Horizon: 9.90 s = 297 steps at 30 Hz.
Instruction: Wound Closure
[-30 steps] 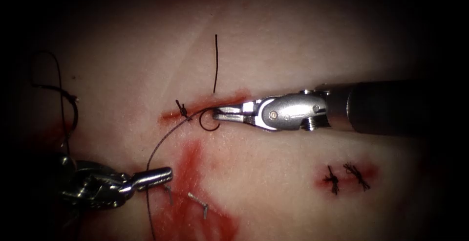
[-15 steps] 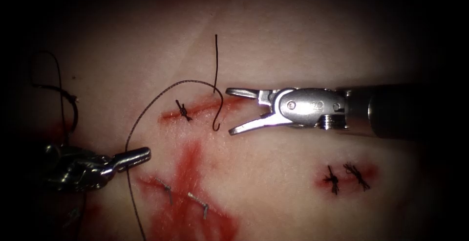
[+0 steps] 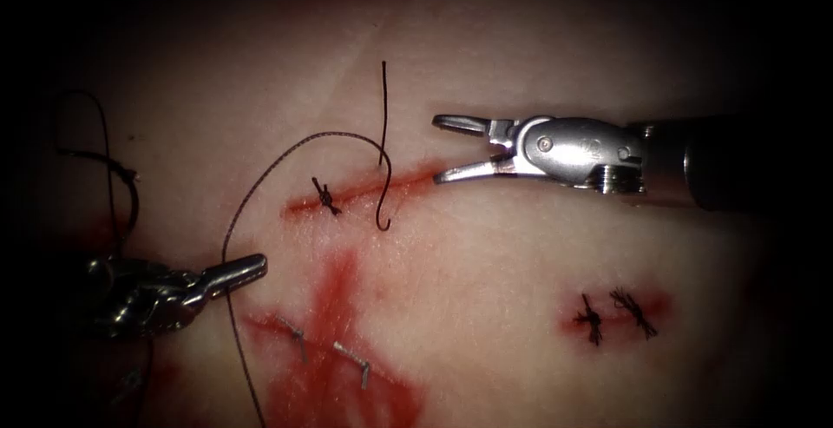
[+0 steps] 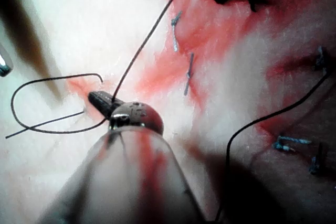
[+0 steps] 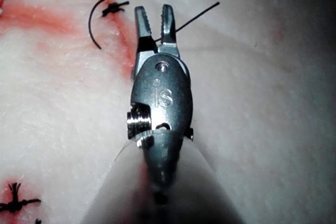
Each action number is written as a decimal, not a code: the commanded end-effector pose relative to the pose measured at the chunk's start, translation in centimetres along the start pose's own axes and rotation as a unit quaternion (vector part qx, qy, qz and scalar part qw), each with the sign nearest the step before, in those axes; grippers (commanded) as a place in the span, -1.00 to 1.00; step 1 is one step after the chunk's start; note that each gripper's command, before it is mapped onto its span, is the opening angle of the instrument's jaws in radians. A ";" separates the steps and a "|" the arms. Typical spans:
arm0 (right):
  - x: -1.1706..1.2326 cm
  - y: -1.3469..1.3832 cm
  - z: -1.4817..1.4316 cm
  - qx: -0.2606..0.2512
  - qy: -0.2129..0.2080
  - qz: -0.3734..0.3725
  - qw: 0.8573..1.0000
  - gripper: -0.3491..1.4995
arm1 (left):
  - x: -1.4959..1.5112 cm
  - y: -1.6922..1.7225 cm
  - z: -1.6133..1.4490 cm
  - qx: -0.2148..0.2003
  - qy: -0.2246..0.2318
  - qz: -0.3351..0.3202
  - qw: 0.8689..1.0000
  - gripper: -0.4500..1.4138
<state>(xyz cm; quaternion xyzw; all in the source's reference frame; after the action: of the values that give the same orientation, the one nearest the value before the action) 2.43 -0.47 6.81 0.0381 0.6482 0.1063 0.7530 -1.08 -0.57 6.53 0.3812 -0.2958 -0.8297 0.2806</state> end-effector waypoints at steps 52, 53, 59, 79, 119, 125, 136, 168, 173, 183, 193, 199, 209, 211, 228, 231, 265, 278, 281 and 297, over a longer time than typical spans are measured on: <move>-0.52 -0.07 1.20 -0.026 0.125 0.048 0.991 -1.00 | 0.10 0.32 1.35 -0.071 0.055 -0.094 0.992 -1.00; -0.51 -0.07 1.22 -0.026 0.125 0.048 0.991 -0.95 | 0.14 0.31 1.38 -0.072 0.057 -0.094 0.991 -1.00; -0.51 -0.06 1.28 -0.044 0.120 0.053 0.990 0.11 | 0.28 0.28 1.46 -0.078 0.069 -0.090 0.990 -1.00; -0.97 -0.29 1.38 -0.038 0.056 0.057 0.996 0.49 | 0.61 0.04 1.24 -0.119 0.072 -0.100 0.985 -1.00; -1.07 -0.52 1.24 0.070 0.047 0.081 0.993 0.36 | -1.42 -0.33 1.79 -0.001 0.243 -0.122 0.962 -1.00; -1.06 -0.51 1.18 0.085 0.080 0.108 0.987 0.25 | -1.52 0.05 2.01 -0.013 0.260 -0.130 0.957 -1.00; -1.05 -0.49 1.18 0.099 0.170 0.168 0.966 0.25 | -1.56 0.20 1.97 -0.019 0.273 -0.129 0.953 -1.00; -0.97 -0.26 0.95 0.047 0.231 0.215 0.948 0.31 | -1.39 0.77 1.69 0.038 0.154 -0.149 0.976 -1.00; -0.96 -0.25 0.95 0.041 0.237 0.220 0.945 0.31 | -1.33 0.79 1.78 0.054 0.116 -0.143 0.981 -1.00; -0.97 -0.13 0.85 0.012 0.250 0.232 0.940 0.31 | -1.19 0.94 1.73 0.107 0.021 -0.154 0.982 -1.00; -0.98 -0.11 0.84 -0.036 0.241 0.253 0.936 0.27 | -0.71 1.07 1.65 0.113 -0.012 -0.162 0.980 -1.00; -0.99 -0.12 0.80 -0.074 0.194 0.262 0.942 0.29 | -0.52 1.05 1.58 0.115 -0.028 -0.169 0.978 -1.00; -0.99 -0.17 0.72 -0.152 0.095 0.274 0.945 0.31 | -0.60 1.15 1.65 0.120 -0.043 -0.159 0.979 -1.00; -0.99 -0.17 0.72 -0.154 0.091 0.273 0.945 0.29 | -0.60 1.16 1.66 0.120 -0.042 -0.159 0.979 -1.00; -1.00 -0.13 0.70 -0.208 0.073 0.309 0.925 0.24 | -0.44 1.16 1.83 0.099 -0.009 -0.155 0.983 -1.00; -1.00 -0.12 0.70 -0.217 0.061 0.312 0.923 0.22 | -0.39 1.11 1.85 0.097 -0.005 -0.157 0.983 -1.00; -1.08 0.19 0.84 -0.322 -0.017 0.382 0.866 0.15 | -0.65 0.65 2.06 0.067 0.007 -0.173 0.983 -1.00; -1.06 0.23 0.97 -0.324 -0.008 0.382 0.865 0.07 | -0.76 0.50 2.02 0.064 0.016 -0.179 0.982 -1.00; -1.05 0.22 1.01 -0.320 -0.007 0.383 0.866 -0.18 | -0.76 0.49 2.02 0.064 0.017 -0.180 0.982 -1.00; -1.12 -0.16 1.04 -0.336 -0.037 0.367 0.867 -1.00 | -0.72 0.65 1.88 0.055 0.025 -0.178 0.982 -1.00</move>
<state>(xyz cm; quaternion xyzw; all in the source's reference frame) 3.26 -0.77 7.97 0.0138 0.4887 0.5763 0.6548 -1.91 -0.05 8.26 0.4660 -0.2552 -0.8397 0.1123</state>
